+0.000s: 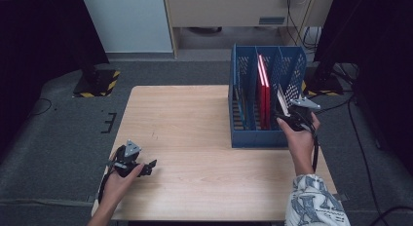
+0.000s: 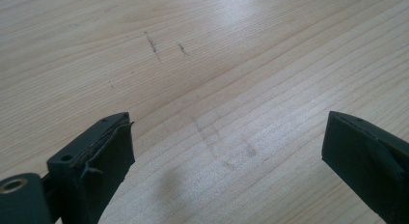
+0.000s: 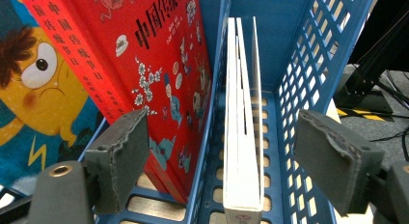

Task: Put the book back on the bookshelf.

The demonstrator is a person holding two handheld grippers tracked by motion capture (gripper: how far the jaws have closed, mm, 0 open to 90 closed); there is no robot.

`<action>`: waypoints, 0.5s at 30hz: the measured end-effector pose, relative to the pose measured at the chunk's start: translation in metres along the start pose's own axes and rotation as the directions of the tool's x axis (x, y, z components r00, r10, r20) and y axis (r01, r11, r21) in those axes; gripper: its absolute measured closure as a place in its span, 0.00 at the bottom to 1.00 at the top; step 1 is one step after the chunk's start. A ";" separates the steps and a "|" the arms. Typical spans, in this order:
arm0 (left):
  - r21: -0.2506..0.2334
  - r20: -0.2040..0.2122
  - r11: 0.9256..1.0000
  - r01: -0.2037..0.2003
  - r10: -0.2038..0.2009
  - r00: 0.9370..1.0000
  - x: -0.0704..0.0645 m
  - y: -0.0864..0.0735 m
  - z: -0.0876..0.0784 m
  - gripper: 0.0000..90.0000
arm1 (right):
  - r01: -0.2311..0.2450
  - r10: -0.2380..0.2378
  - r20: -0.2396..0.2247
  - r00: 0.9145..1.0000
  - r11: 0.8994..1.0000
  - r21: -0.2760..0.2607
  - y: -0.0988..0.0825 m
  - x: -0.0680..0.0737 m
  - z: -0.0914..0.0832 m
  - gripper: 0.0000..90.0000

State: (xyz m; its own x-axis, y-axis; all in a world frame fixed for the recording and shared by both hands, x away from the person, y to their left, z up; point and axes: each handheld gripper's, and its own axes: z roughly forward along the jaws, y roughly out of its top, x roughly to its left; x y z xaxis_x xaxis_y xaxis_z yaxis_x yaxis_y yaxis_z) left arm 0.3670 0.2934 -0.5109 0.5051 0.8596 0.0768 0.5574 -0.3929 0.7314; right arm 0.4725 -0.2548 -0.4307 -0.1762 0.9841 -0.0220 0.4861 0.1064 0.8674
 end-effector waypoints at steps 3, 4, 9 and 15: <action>0.000 0.002 1.000 -0.002 0.002 1.000 0.000 0.000 0.000 0.04 | 0.002 -0.002 -0.004 1.000 1.000 -0.002 0.000 0.000 -0.001 0.22; 0.000 0.002 1.000 -0.002 0.002 1.000 0.000 0.000 0.000 0.04 | 0.003 -0.003 -0.004 1.000 1.000 -0.002 0.000 0.000 -0.001 0.22; 0.000 0.001 1.000 0.000 0.000 1.000 0.000 0.000 0.000 0.04 | 0.005 -0.005 -0.005 1.000 1.000 -0.003 0.000 0.000 -0.003 0.22; 0.000 0.002 1.000 -0.002 0.002 1.000 0.000 0.000 0.000 0.04 | 0.010 -0.010 -0.018 1.000 1.000 -0.009 0.000 0.000 -0.006 0.20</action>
State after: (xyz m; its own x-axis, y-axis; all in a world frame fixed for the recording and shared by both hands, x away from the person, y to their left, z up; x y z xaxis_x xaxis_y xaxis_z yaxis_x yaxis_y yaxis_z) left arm 0.3670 0.2930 -0.5110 0.5073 0.8583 0.0766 0.5568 -0.3943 0.7311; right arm 0.4669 -0.2556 -0.4277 -0.1964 0.9803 -0.0218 0.4767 0.1148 0.8716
